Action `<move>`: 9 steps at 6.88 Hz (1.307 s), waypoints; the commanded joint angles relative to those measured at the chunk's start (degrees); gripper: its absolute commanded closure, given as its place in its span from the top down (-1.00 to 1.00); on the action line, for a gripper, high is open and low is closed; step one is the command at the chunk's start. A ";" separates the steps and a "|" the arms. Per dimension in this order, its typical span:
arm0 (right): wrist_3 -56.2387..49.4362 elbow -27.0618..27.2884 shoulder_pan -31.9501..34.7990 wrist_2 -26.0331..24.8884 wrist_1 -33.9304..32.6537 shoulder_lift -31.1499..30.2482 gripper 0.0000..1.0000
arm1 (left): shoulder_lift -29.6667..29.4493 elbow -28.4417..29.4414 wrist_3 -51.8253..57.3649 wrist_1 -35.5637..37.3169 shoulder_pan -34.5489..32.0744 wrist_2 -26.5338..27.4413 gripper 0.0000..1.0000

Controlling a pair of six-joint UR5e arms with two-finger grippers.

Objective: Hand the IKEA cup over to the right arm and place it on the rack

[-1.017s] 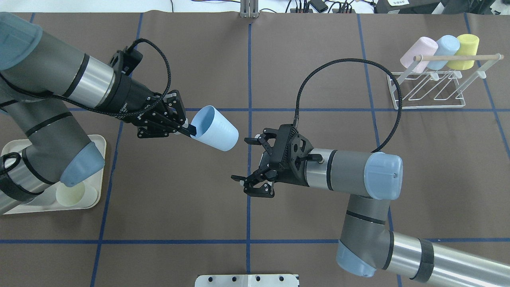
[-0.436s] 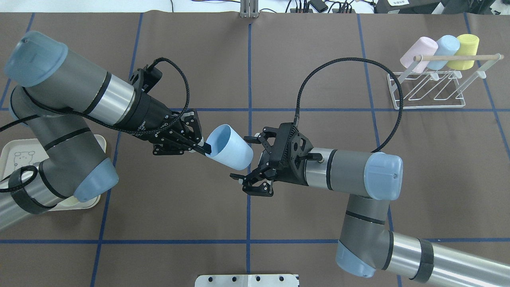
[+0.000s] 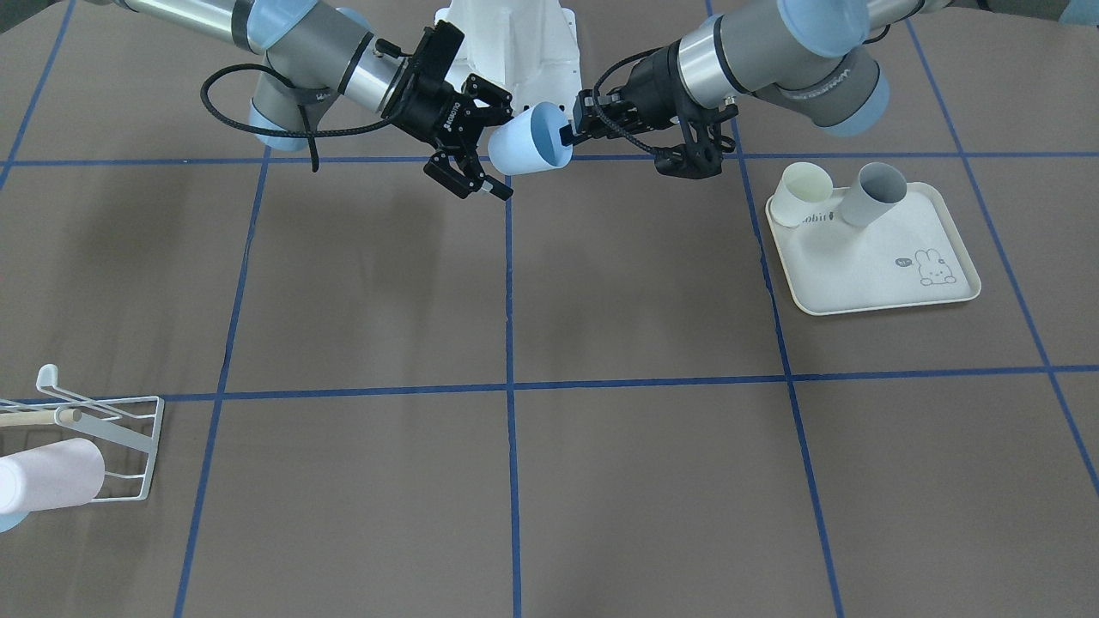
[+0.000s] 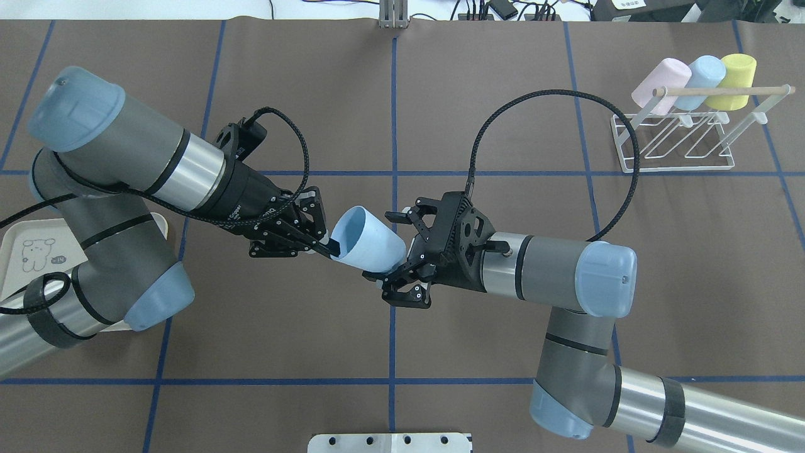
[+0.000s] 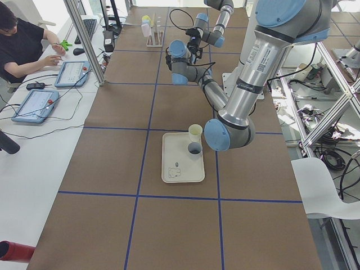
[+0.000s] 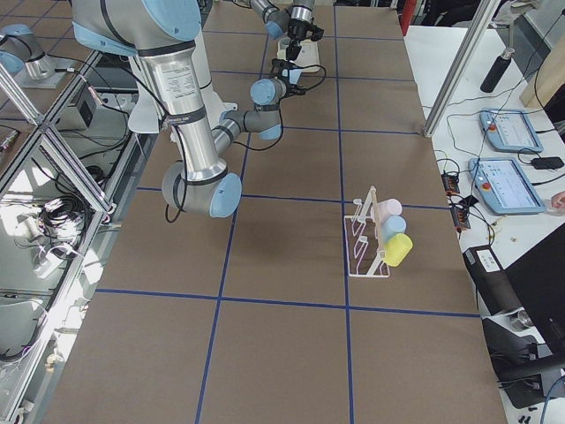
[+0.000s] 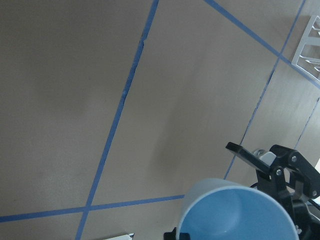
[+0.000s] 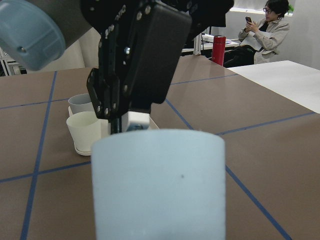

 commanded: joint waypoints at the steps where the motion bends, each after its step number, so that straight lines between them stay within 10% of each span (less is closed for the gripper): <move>1: -0.08 -0.91 -0.11 -0.02 4.20 -0.27 0.94 | 0.01 0.05 0.16 -0.07 0.09 0.01 -1.00; 9: -0.35 -1.80 -1.79 -0.02 6.61 -0.36 0.89 | 0.09 0.05 0.34 -0.15 0.09 0.01 -1.00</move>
